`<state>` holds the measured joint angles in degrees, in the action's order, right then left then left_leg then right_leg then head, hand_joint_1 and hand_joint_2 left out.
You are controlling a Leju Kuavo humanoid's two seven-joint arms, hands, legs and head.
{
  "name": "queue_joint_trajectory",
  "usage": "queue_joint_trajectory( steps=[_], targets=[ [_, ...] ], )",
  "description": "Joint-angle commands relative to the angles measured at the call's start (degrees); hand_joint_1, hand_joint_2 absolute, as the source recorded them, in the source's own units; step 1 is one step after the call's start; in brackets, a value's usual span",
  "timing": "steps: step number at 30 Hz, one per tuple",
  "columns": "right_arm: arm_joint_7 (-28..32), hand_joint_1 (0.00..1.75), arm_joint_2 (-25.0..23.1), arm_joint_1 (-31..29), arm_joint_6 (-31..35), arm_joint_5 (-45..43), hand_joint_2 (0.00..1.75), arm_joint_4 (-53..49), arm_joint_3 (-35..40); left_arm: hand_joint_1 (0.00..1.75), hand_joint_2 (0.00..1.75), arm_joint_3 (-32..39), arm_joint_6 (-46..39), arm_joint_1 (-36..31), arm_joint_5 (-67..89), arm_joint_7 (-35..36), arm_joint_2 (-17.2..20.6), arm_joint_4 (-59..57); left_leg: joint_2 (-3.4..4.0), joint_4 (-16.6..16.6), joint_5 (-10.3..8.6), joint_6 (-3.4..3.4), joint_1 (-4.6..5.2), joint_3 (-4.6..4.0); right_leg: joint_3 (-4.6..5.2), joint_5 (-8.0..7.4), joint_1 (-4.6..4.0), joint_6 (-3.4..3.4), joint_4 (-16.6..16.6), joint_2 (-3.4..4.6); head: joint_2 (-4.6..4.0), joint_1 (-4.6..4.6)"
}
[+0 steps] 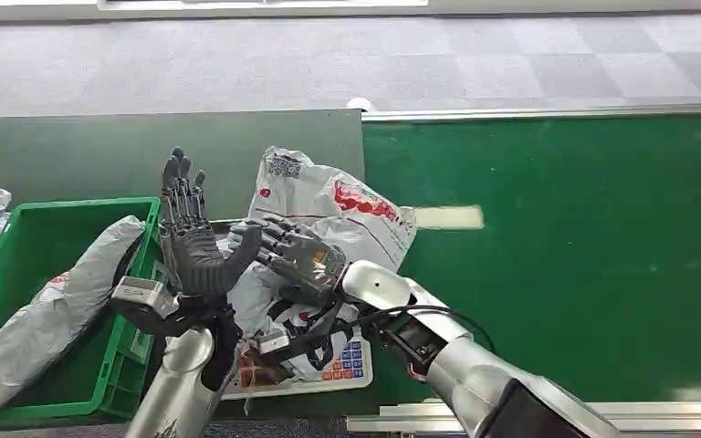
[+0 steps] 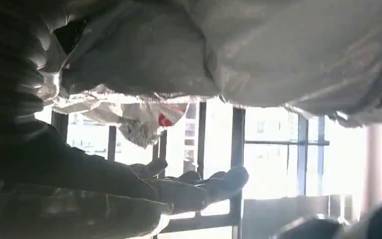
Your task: Moved the parcel from conveyor to table for the left to box.
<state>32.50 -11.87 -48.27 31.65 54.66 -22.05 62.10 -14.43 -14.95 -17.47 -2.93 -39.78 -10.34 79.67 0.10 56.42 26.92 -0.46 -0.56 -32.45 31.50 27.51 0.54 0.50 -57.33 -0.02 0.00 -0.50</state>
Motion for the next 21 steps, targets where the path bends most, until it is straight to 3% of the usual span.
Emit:
queue_joint_trajectory(
  steps=[1,11,17,21],
  targets=[
    [5.7,0.0,0.2,0.8,5.9,-3.0,1.75,-4.4,-2.5,0.0,1.75,-0.1,-0.3,-3.2,-0.7,-0.2,-0.1,-5.2,-0.08,0.0,-0.05,0.01,-0.02,-0.03,0.0,-0.03,-0.02,-0.03,0.1,-0.08,0.0,0.0],
    [7.5,0.0,1.1,1.4,7.7,-4.7,1.75,-7.2,-2.8,0.0,1.75,0.1,-0.5,-2.5,-0.5,-0.2,-0.1,-4.6,-0.06,0.0,-0.04,0.01,-0.01,-0.03,0.01,-0.02,-0.01,-0.02,0.0,-0.05,0.0,-0.02],
    [7.5,0.0,8.2,4.7,0.2,-29.9,1.75,-29.0,-1.2,0.0,1.75,0.6,-2.4,-1.2,0.2,-0.2,0.6,-3.1,-0.06,0.0,-0.02,0.03,-0.01,-0.07,0.04,-0.02,-0.01,-0.01,0.0,-0.05,0.0,0.0],
    [7.5,0.0,11.3,7.8,-2.4,-34.6,1.75,-37.8,-4.3,0.0,1.75,1.5,-3.3,-0.4,0.7,-0.2,0.5,-1.8,-0.04,0.0,-0.02,0.01,-0.01,-0.05,0.0,-0.01,-0.01,0.0,0.0,-0.04,0.0,0.02]
  ],
)
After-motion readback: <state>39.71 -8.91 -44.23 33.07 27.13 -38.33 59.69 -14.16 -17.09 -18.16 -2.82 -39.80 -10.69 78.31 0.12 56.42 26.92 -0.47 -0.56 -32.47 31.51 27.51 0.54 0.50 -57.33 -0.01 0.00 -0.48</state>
